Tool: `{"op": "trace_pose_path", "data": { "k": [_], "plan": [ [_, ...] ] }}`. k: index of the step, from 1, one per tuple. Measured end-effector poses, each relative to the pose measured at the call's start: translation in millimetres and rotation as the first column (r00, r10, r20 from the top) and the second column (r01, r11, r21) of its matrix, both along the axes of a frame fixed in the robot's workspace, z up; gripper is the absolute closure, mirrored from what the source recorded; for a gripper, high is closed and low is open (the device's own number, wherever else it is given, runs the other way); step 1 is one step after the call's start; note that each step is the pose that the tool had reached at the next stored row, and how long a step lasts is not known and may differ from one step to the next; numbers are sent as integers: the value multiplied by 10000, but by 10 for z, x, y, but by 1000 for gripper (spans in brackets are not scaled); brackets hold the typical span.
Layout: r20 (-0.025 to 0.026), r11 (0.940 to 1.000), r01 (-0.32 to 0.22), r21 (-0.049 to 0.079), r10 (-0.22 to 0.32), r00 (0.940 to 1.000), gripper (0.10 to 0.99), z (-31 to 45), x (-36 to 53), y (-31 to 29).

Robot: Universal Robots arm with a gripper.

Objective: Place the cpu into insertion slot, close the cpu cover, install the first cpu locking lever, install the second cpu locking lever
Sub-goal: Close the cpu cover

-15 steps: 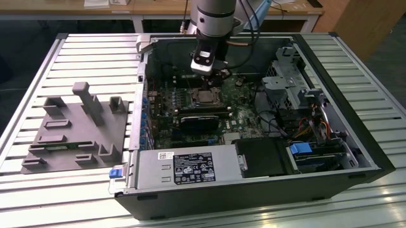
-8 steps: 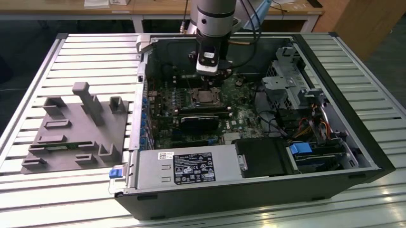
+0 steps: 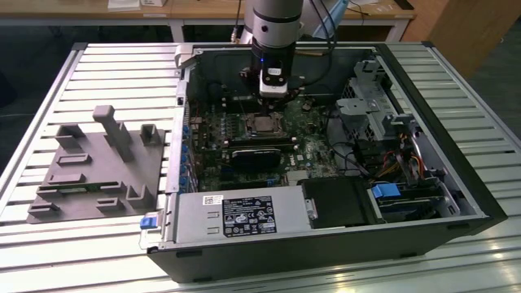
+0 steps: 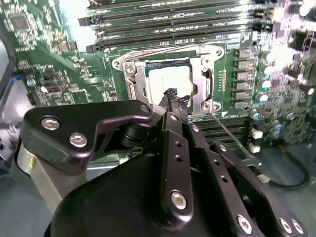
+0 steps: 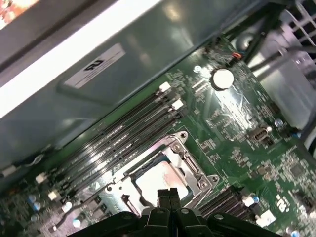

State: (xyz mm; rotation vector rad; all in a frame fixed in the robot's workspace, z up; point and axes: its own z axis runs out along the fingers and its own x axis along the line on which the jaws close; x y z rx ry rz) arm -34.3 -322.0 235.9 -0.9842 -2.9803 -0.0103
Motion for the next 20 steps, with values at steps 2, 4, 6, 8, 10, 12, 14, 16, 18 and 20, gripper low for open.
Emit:
{"op": "trace_pose_path", "data": {
  "k": [2, 4, 6, 8, 10, 12, 14, 16, 18, 20],
  "plan": [
    [0, 9994, -354, 0, 354, 9994, 984, -1, 0, 0],
    [0, 9973, -731, 0, 731, 9973, 984, -2, 0, 0],
    [0, 9941, -1089, 0, 1089, 9941, 984, -3, 0, 0],
    [0, 9895, -1446, 0, 1446, 9895, 984, -4, 0, 0],
    [0, 9835, -1811, 0, 1811, 9835, 984, -5, 0, 0],
    [0, 9763, -2163, 0, 2163, 9763, 984, -6, 0, 0],
    [0, 9679, -2512, 0, 2512, 9679, 984, -6, 0, 0],
    [0, 9582, -2860, 0, 2860, 9582, 984, -7, 0, 0],
    [0, 9468, -3219, 0, 3219, 9468, 984, -8, 0, 0],
    [1, 9346, -3557, 1, 3557, 9346, 984, -11, 0, 0]
  ]
}}
